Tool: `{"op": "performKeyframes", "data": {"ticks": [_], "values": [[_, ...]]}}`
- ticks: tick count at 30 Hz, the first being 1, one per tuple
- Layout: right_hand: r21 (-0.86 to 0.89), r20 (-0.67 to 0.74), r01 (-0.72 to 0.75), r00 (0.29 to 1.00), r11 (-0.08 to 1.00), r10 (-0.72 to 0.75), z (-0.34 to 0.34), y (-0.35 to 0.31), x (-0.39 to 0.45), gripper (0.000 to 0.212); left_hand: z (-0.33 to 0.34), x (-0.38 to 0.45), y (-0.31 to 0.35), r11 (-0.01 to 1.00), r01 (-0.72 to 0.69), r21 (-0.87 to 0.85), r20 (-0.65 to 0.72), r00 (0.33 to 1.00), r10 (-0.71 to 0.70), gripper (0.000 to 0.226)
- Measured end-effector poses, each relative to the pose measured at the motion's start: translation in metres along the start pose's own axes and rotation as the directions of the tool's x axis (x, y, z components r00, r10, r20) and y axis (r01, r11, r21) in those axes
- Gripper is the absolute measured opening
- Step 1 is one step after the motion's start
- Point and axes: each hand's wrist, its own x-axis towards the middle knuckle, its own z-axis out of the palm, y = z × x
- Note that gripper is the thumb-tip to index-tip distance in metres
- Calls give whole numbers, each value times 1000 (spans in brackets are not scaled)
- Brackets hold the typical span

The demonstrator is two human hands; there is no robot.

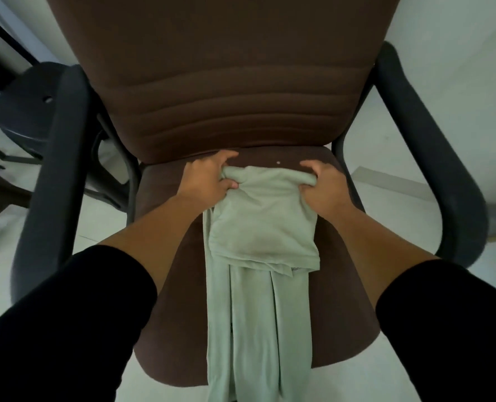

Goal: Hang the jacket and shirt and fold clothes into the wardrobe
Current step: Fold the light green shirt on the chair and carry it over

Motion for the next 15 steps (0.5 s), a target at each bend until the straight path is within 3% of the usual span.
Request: {"op": "performKeyframes", "data": {"ticks": [7, 11, 15], "values": [[-93, 8, 68, 998, 993, -68, -23, -8, -78, 35, -24, -74, 19, 995, -85, 47, -96, 991, 89, 33], [-96, 13, 132, 991, 987, -131, -23, 4, -150, 41, -21, -152, 25, 989, -141, 48, -180, 972, 148, 26], [-169, 116, 173, 981, 970, -155, -5, 31, -231, 46, 15, -239, 25, 983, -168, 73, -203, 963, 180, 25]]}}
